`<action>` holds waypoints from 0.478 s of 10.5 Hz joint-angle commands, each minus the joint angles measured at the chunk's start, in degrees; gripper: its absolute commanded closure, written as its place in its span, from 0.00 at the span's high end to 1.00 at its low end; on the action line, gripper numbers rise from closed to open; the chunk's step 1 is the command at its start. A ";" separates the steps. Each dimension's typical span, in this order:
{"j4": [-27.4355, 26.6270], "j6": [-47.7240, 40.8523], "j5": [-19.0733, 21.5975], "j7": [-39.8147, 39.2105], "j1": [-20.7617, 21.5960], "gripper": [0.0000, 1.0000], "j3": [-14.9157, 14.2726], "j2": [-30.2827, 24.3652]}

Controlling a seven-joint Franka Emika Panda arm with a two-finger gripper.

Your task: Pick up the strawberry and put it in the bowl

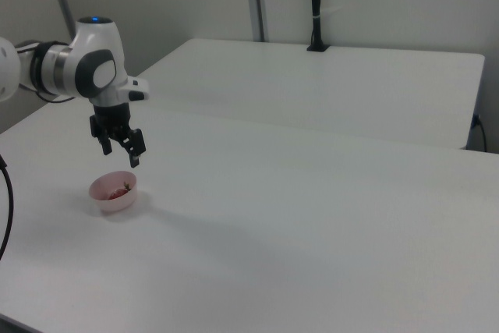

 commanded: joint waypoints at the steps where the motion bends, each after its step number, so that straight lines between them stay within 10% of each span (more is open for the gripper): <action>1: 2.22 -6.54 0.15 0.54 -2.74 1.00 -0.28 -6.66; 5: 7.50 -24.03 -1.17 0.45 -8.56 1.00 -5.69 -18.00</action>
